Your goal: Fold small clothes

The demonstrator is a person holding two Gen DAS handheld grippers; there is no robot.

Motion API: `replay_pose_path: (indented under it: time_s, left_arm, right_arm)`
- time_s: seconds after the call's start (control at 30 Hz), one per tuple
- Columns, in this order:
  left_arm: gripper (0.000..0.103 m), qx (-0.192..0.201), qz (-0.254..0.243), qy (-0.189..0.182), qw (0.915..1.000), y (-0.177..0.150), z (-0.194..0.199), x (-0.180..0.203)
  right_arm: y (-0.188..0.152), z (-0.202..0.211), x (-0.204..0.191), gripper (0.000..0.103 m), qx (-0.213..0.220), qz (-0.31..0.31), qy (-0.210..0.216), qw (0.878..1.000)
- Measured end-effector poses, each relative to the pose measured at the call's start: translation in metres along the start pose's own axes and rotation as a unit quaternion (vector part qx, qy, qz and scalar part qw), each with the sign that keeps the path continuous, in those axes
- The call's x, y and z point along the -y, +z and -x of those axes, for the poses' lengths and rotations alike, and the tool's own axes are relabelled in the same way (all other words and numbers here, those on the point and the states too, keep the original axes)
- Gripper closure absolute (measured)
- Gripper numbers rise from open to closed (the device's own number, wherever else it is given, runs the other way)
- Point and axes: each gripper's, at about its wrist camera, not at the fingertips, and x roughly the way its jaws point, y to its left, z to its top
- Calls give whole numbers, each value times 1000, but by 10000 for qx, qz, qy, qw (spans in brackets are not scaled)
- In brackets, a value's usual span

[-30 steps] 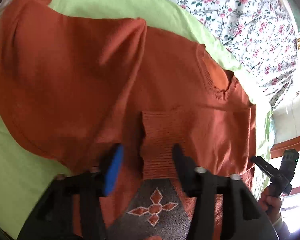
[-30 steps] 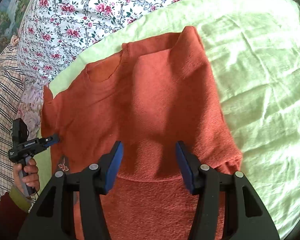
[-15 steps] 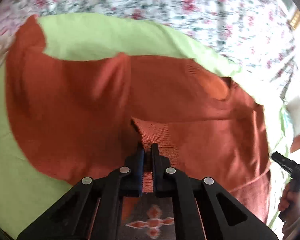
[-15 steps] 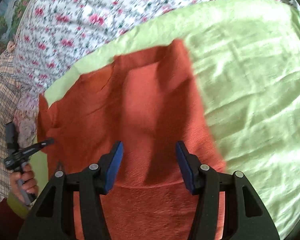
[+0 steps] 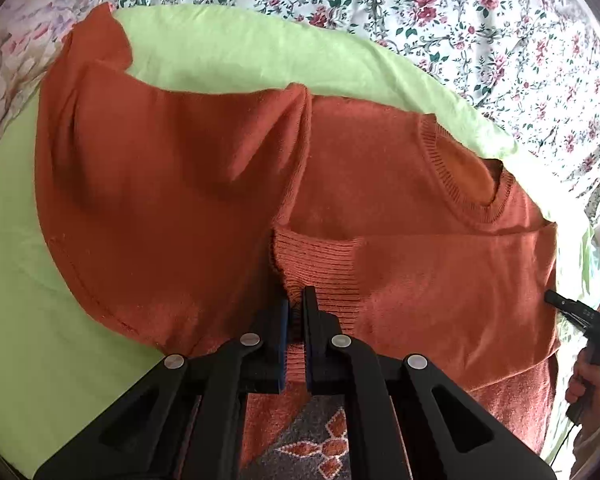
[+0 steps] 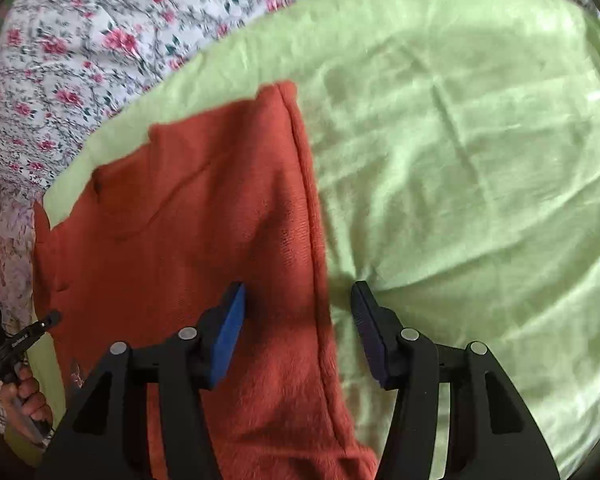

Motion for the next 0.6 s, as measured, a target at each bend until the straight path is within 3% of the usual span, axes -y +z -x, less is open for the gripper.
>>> replay_pose_path:
  time_s: [0.1, 0.17, 0.33, 0.47, 0.53, 0.57, 0.6]
  left_arm:
    - [99, 104, -198, -11, 9997, 2, 3, 15]
    - [99, 10, -324, 213, 9992, 0, -6, 19]
    - [99, -81, -125, 294, 9995, -2, -15, 5]
    - [100, -191, 43, 239, 9995, -3, -17, -9]
    - [100, -233, 117, 143, 9996, -5, -15, -13]
    - [100, -246, 159, 55, 9996, -6, -11, -15]
    - [99, -237, 198, -41, 9995, -7, -6, -17]
  right_arm:
    - [7, 22, -1, 93, 234, 47, 14, 9997]
    - [7, 26, 0, 93, 305, 26, -48, 9995]
    - [5, 3, 11, 92, 70, -171, -188, 9997]
    - [1, 23, -2, 81, 359, -126, -598, 9975]
    - [-9, 31, -16, 67, 474, 43, -230, 9986]
    - [-16, 28, -25, 53, 388, 267, -79, 9989]
    - [-24, 20, -34, 47, 200, 538, -68, 9983]
